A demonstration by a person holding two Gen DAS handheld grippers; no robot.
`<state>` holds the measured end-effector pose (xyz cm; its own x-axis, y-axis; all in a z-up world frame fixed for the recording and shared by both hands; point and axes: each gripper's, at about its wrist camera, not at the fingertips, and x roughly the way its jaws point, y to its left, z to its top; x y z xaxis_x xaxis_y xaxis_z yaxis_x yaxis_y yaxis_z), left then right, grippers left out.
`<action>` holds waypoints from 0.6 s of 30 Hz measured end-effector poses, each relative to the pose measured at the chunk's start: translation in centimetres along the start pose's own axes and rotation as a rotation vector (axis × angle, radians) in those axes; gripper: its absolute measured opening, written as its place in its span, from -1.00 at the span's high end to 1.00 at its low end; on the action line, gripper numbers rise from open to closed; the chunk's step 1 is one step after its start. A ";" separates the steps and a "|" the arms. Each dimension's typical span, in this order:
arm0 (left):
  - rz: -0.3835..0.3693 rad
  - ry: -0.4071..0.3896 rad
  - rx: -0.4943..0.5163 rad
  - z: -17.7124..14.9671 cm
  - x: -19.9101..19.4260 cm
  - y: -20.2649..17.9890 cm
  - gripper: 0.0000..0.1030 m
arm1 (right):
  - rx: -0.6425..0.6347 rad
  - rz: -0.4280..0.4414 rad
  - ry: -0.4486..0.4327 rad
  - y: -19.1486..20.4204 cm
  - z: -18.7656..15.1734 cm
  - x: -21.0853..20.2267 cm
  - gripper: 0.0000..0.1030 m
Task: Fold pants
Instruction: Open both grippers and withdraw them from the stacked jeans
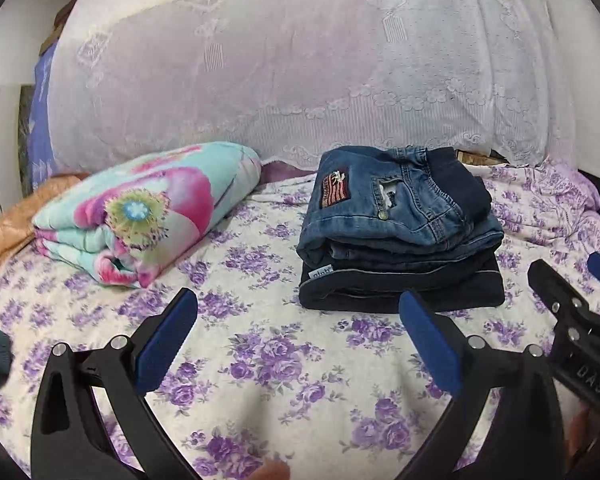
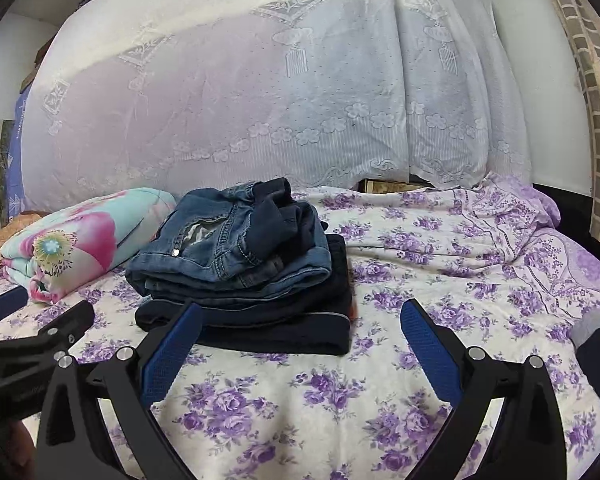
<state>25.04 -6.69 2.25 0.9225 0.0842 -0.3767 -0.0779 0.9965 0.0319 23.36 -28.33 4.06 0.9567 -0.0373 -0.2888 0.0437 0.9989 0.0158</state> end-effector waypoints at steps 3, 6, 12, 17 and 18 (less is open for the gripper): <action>-0.012 -0.008 0.024 -0.3 0.5 -0.5 -0.91 | -0.002 0.004 0.022 0.6 0.0 1.1 -0.93; -0.005 0.024 0.041 -0.4 1.9 -1.0 -0.91 | 0.013 -0.009 0.073 0.6 0.0 2.5 -0.93; -0.029 0.067 0.017 -0.6 3.0 -0.7 -0.91 | 0.063 0.027 0.132 -0.2 -0.4 3.9 -0.93; -0.022 0.050 0.053 -0.7 2.7 -1.4 -0.91 | 0.074 0.025 0.132 -0.3 -0.5 3.8 -0.93; -0.026 0.052 0.055 -0.7 2.7 -1.4 -0.91 | 0.078 0.026 0.131 -0.4 -0.5 3.8 -0.93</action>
<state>27.41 -7.83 0.53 0.9031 0.0598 -0.4253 -0.0324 0.9969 0.0714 26.83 -28.89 2.45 0.9121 -0.0021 -0.4099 0.0461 0.9942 0.0976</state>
